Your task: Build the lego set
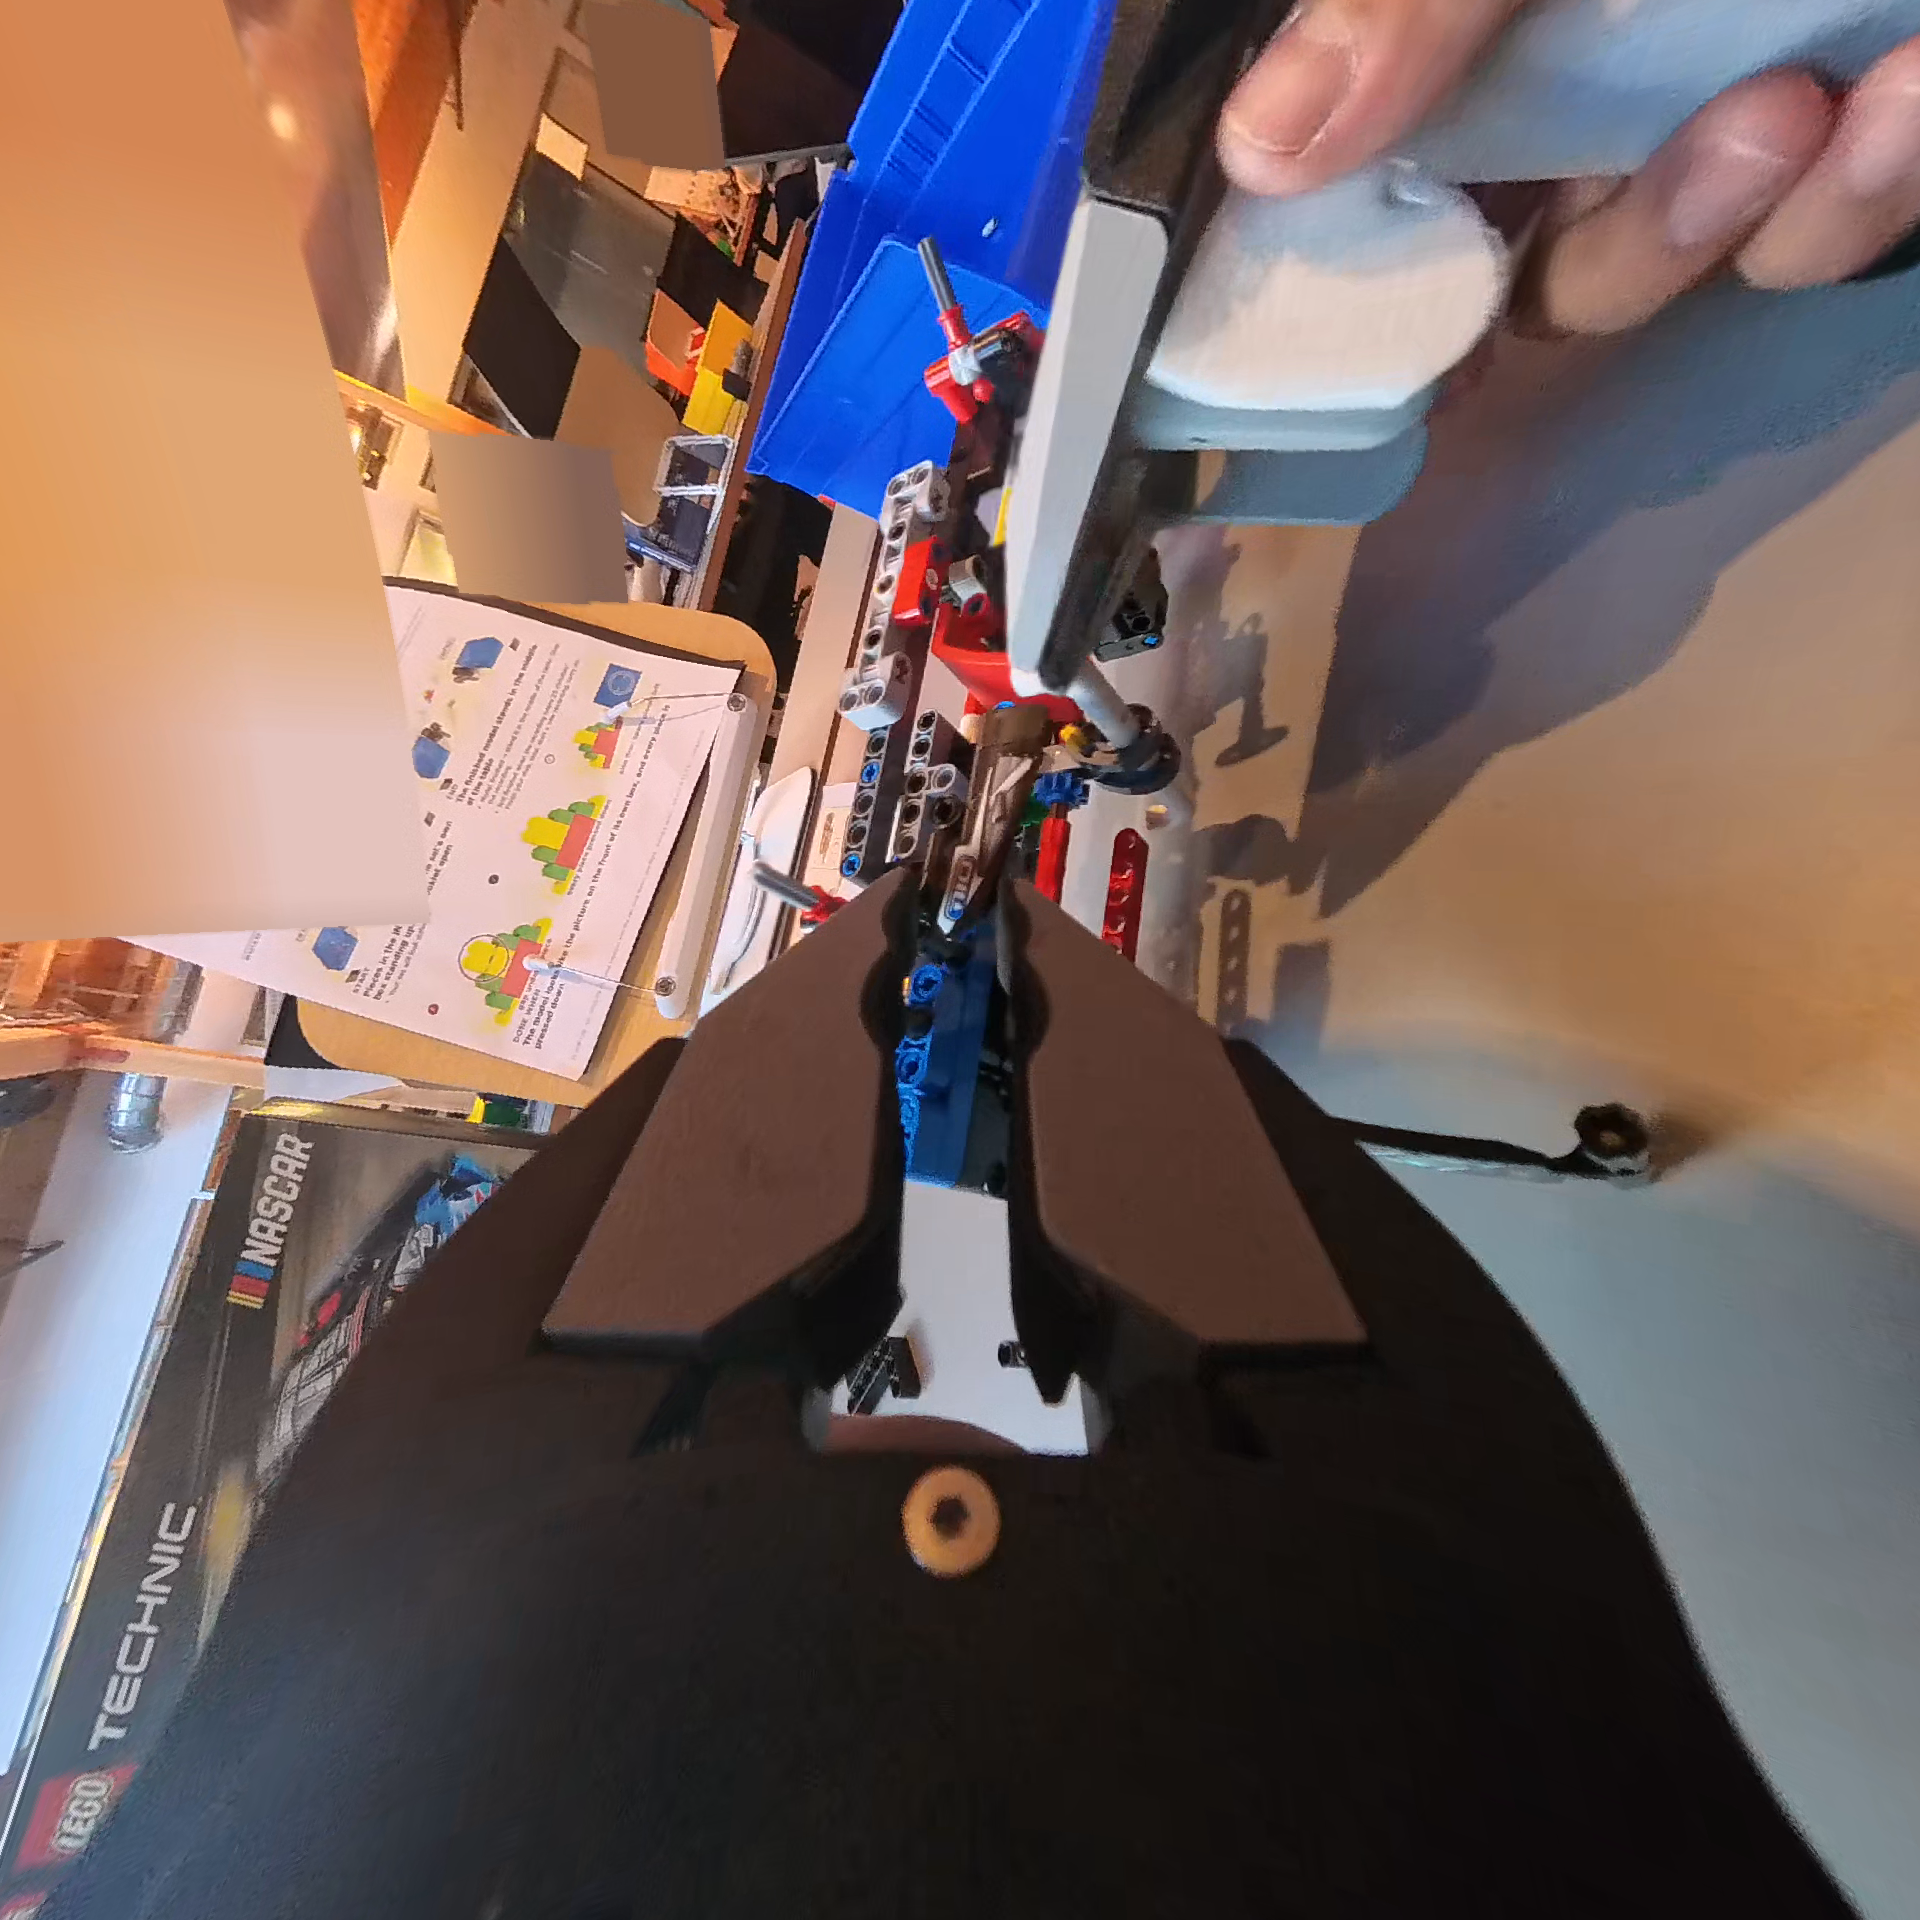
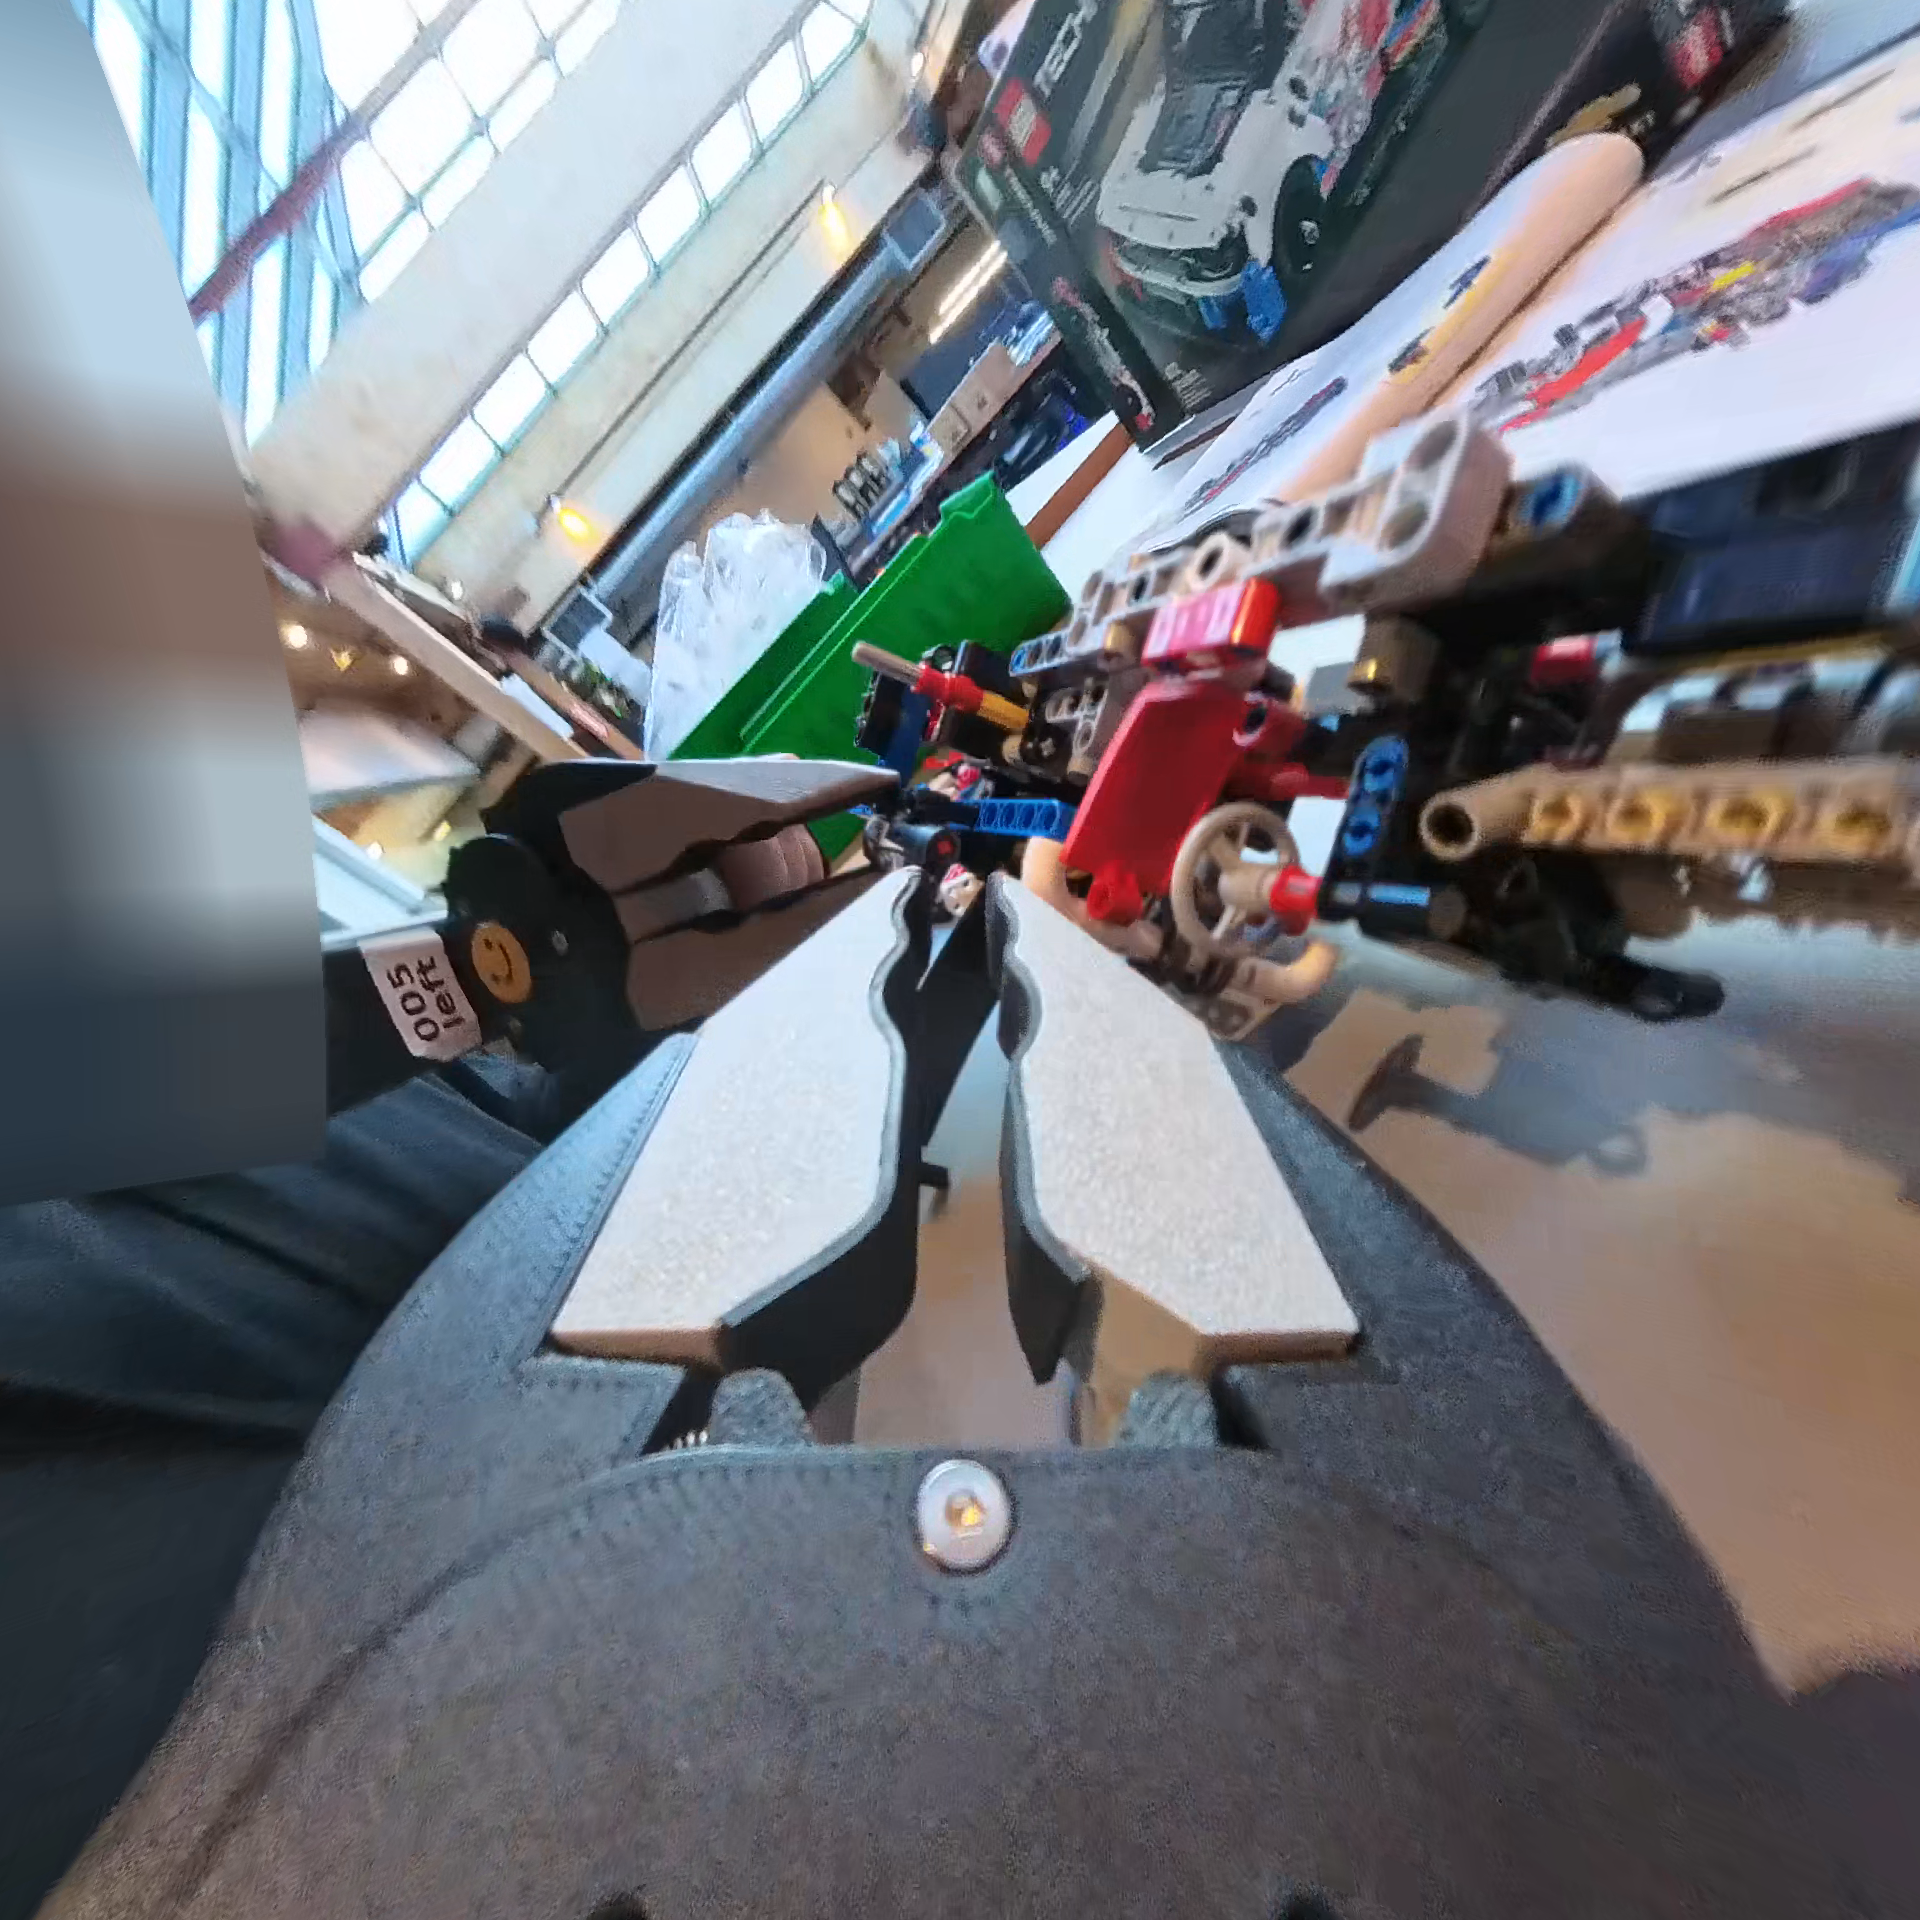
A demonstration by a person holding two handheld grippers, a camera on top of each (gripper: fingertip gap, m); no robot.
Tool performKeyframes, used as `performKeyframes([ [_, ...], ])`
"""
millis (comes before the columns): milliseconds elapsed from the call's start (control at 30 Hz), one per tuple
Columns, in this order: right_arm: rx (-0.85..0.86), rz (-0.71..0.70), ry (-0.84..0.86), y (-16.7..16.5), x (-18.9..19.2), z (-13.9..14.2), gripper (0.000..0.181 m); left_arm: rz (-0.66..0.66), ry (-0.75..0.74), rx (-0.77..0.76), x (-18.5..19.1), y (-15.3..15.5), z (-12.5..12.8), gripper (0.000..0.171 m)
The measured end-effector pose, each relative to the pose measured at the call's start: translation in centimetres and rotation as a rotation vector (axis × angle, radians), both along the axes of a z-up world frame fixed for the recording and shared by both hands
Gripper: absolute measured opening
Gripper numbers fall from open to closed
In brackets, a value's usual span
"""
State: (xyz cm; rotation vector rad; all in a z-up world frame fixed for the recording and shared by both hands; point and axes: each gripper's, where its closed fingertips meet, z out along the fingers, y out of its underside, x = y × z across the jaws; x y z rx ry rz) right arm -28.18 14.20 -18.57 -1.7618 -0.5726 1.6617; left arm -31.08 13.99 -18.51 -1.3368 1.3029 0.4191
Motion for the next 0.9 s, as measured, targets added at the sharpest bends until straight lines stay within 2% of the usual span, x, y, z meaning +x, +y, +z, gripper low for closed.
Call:
performKeyframes([
  [133,-0.120,-0.003,0.026,-0.7,-0.6,-0.6,0.029,-0.007,-0.002,-0.016,0.0,0.0,0.0,0.012],
  [300,-0.349,0.010,0.212,-0.3,-1.2,-0.2,0.023,-0.012,-0.013,-0.060,-0.5,0.0,0.1,0.012],
  [400,-0.419,-0.001,0.276,-0.1,-1.7,0.0,0.029,-0.003,0.021,-0.052,-0.8,0.2,0.0,0.012],
  [533,-0.466,-0.001,0.335,-0.4,-1.9,0.2,0.031,0.012,0.048,-0.045,-0.8,0.3,0.0,0.012],
  [733,-0.429,-0.074,0.283,-0.1,-1.6,-0.5,0.022,0.020,0.076,-0.036,-0.8,0.3,-0.1,0.012],
  [900,-0.432,-0.068,0.275,-0.1,-2.4,-0.5,0.017,0.037,0.110,-0.022,-1.1,0.5,-0.1,0.012],
])
